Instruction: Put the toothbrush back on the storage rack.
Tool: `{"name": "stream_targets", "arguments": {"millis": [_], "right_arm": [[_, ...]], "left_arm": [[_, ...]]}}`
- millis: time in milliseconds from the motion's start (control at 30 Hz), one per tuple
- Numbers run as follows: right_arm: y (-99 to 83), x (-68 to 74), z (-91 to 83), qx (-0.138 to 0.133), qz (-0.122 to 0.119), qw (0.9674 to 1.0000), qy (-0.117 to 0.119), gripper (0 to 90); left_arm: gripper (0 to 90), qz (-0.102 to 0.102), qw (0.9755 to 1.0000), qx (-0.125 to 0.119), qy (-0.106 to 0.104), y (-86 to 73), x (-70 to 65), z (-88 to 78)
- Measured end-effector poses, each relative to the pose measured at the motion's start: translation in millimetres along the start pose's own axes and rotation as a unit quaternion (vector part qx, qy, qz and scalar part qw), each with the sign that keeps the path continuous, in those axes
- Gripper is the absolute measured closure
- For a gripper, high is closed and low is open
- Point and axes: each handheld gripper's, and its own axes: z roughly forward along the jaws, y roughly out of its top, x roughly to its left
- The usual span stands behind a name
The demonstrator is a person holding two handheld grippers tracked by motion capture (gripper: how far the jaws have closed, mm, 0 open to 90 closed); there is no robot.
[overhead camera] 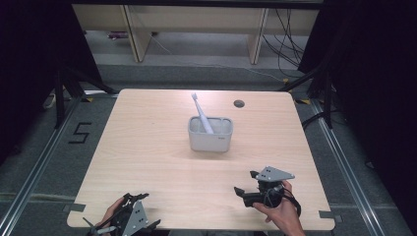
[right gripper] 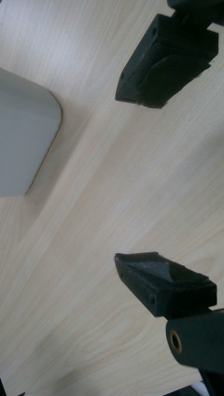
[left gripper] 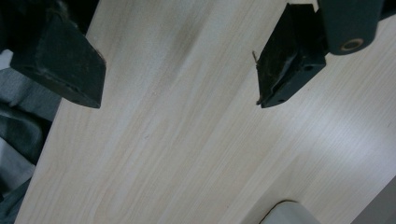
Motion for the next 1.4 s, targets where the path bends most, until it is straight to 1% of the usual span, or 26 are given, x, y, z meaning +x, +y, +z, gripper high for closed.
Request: {"name": "stream_targets", "arguments": {"millis": [67, 100, 167, 300, 333, 400, 433, 467, 533, 567, 600, 633, 667, 700, 733, 800, 833, 867, 933, 1033, 1100, 1167, 1200, 1233, 1300, 1400], "right_arm": [[-2.3, -0.3, -1.2, -0.003, -0.010, 0.9999, -0.005, 18.8], [-3.7, 1.1, -1.3, -0.003, 0.000, 1.0000, -0.002, 18.8], [-5.9, 1.7, -3.9, -0.002, -0.006, 0.9999, -0.014, 18.8], [-11.2, 4.4, -6.1, 0.005, -0.003, 0.9999, -0.009, 18.6], [-12.0, 4.2, -7.2, 0.002, -0.011, 0.9999, -0.013, 18.5], [-13.9, 6.4, -8.5, 0.006, 0.002, 1.0000, -0.005, 18.3], [-14.9, 8.2, -10.0, 0.005, 0.007, 0.9999, -0.009, 18.2], [-15.3, 6.4, -11.1, 0.002, -0.005, 0.9999, -0.010, 17.8], [-16.4, 7.5, -12.6, -0.004, 0.013, 0.9999, 0.001, 17.1], [-17.3, 10.3, -14.4, -0.002, 0.024, 0.9997, -0.005, 16.8], [-18.5, 9.6, -14.8, -0.006, 0.015, 0.9998, -0.010, 16.5], [-19.7, 9.2, -14.7, -0.007, 0.006, 0.9999, -0.008, 16.2], [-21.5, 11.5, -15.4, -0.001, 0.016, 0.9998, -0.006, 16.2], [-22.8, 10.2, -15.9, -0.002, 0.004, 1.0000, -0.007, 16.3], [-24.3, 11.7, -15.9, 0.000, 0.016, 0.9999, -0.001, 16.1], [-26.3, 12.1, -17.1, 0.000, 0.013, 0.9999, -0.004, 15.9], [-27.5, 14.4, -17.6, 0.003, 0.028, 0.9996, 0.000, 15.9], [-28.2, 12.3, -17.8, -0.002, 0.008, 1.0000, -0.003, 15.9], [-29.8, 13.8, -18.0, 0.001, 0.011, 0.9999, 0.005, 15.9], [-30.9, 15.7, -20.6, -0.003, 0.009, 0.9999, 0.010, 15.8], [-32.4, 17.6, -22.0, 0.000, 0.011, 0.9999, 0.005, 15.8], [-34.0, 17.5, -22.2, 0.002, -0.005, 1.0000, 0.003, 15.9], [-35.3, 20.2, -23.2, 0.008, 0.010, 0.9999, 0.002, 15.9], [-36.1, 19.0, -22.0, 0.003, 0.001, 0.9999, 0.010, 15.9], [-37.6, 20.4, -24.6, 0.004, -0.004, 1.0000, 0.003, 16.1], [-40.5, 20.3, -26.8, 0.008, 0.004, 0.9999, 0.008, 16.0]], "left_arm": [[15.2, 0.000, 1.0000, 0.000, -0.001, 0.1, 0.1, -0.3], [15.2, -0.001, 1.0000, -0.003, 0.002, 0.0, 0.2, 0.5], [15.2, -0.006, 0.9999, -0.008, 0.010, -0.1, -0.7, 2.1], [15.2, -0.002, 0.9999, -0.006, 0.010, -0.2, -0.2, 1.4], [15.2, -0.006, 0.9999, -0.006, 0.005, 0.3, -0.4, 1.7], [15.2, -0.003, 1.0000, -0.005, 0.001, 0.5, -1.3, 1.1], [15.2, -0.005, 0.9999, -0.010, 0.011, 0.1, -2.3, 2.0], [15.1, -0.006, 1.0000, -0.007, -0.001, 0.3, -1.1, 2.1], [15.2, -0.002, 0.9999, -0.009, 0.011, 1.1, -2.7, 4.1], [15.2, -0.001, 1.0000, -0.009, -0.003, 1.7, -2.6, 1.3], [15.2, 0.002, 0.9999, -0.011, -0.001, 1.4, -2.6, 0.0], [15.2, -0.005, 0.9999, -0.012, 0.004, 1.2, -2.2, -0.1], [15.1, -0.004, 0.9999, -0.009, 0.003, 0.6, -0.8, 0.0], [15.1, -0.007, 0.9999, -0.007, 0.006, 0.4, -0.7, 1.7], [15.2, -0.005, 1.0000, -0.007, 0.004, 0.5, -1.4, 2.4], [15.2, -0.001, 1.0000, -0.004, -0.001, 1.3, -2.1, 0.3], [15.1, 0.000, 1.0000, -0.008, 0.001, 0.8, -2.1, 0.6], [15.1, 0.001, 1.0000, 0.000, -0.001, 1.1, -1.2, -0.2], [15.1, -0.005, 0.9999, -0.008, 0.008, 0.3, -2.0, 1.9], [15.3, -0.005, 0.9999, -0.011, 0.007, 0.6, -1.5, 1.2], [15.2, -0.003, 0.9999, -0.006, 0.010, 0.7, -1.1, 0.8], [15.2, -0.002, 1.0000, -0.008, 0.005, 0.1, -0.6, 0.2], [15.2, 0.001, 1.0000, 0.001, 0.001, 0.5, 0.1, -0.7], [15.2, 0.000, 1.0000, 0.001, 0.001, 0.4, -0.1, -0.2], [15.2, -0.007, 0.9999, -0.011, 0.006, -0.1, -1.5, 2.2], [15.2, -0.004, 1.0000, -0.007, 0.003, 0.4, -1.5, 1.8]]}}
